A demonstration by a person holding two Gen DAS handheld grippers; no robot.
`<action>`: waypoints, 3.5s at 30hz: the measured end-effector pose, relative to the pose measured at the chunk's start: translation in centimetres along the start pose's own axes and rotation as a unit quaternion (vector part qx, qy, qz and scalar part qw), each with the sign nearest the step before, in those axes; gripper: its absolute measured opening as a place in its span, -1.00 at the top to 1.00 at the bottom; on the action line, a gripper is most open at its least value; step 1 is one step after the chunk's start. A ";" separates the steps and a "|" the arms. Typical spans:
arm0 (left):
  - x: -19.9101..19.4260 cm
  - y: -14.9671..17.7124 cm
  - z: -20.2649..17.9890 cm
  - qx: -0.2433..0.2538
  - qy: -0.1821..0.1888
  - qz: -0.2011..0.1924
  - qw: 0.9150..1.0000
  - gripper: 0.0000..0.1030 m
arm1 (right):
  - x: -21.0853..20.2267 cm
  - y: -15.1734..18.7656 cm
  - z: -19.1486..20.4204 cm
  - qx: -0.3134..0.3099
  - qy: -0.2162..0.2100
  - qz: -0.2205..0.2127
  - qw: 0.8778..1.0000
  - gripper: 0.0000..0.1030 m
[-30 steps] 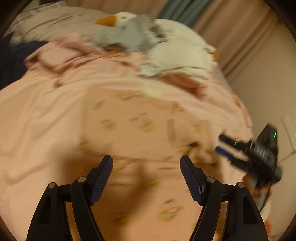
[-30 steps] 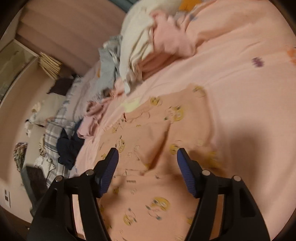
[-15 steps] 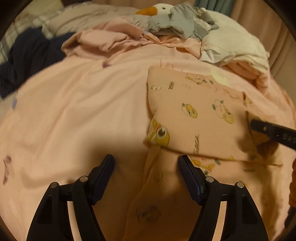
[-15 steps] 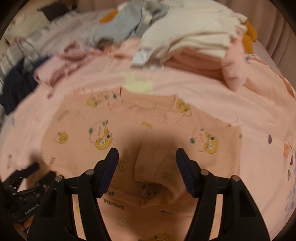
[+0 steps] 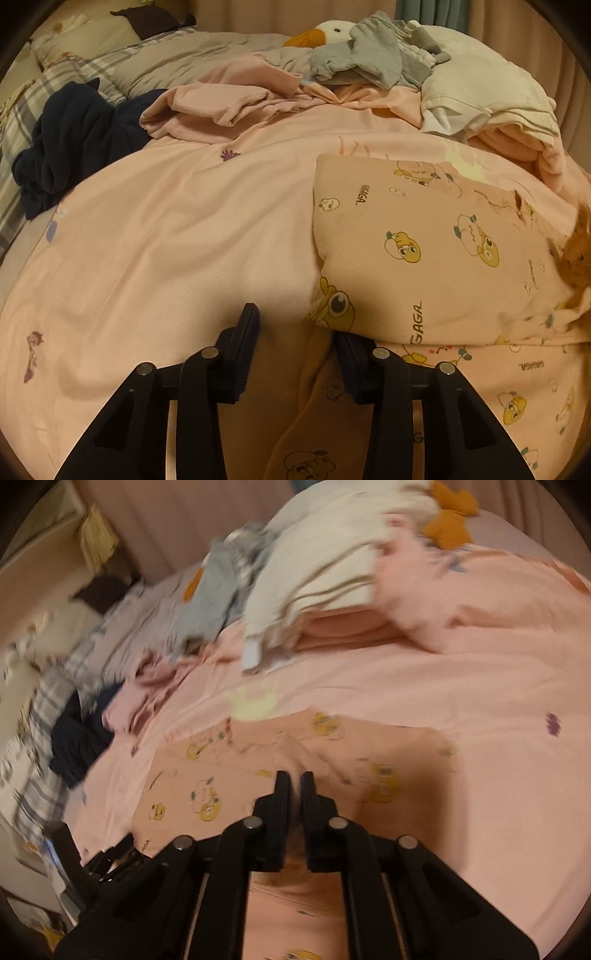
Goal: Fold small clothes
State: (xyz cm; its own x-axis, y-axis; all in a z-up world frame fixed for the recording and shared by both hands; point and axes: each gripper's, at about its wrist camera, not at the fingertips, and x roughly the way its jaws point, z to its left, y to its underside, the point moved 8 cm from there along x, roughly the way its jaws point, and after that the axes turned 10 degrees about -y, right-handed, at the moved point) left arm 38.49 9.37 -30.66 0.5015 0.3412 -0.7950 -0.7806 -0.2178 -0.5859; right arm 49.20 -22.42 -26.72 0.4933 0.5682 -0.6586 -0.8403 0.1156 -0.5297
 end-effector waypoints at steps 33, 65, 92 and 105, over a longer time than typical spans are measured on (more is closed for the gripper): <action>-0.6 1.2 0.6 0.032 0.008 0.007 0.999 0.17 | -3.1 6.9 -4.8 0.077 0.135 0.087 0.984 0.83; -6.2 7.7 7.3 -0.033 0.164 0.128 0.977 0.04 | -9.5 16.2 -2.8 0.082 0.034 0.087 0.992 0.21; -14.9 20.9 6.1 -0.269 0.417 0.219 0.840 -0.44 | -16.2 32.4 2.0 0.270 -0.071 0.006 0.960 -0.42; -13.8 20.0 4.9 -0.266 0.407 0.182 0.855 -0.44 | -14.4 31.3 2.2 0.302 -0.101 -0.028 0.948 -0.47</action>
State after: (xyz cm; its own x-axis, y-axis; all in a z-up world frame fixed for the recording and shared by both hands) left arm 14.16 4.81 -30.66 0.5236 -0.5392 -0.6596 -0.7690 -0.6324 -0.0934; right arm 15.33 -25.21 -32.63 0.5384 0.6848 -0.4911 -0.8200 0.5602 -0.1178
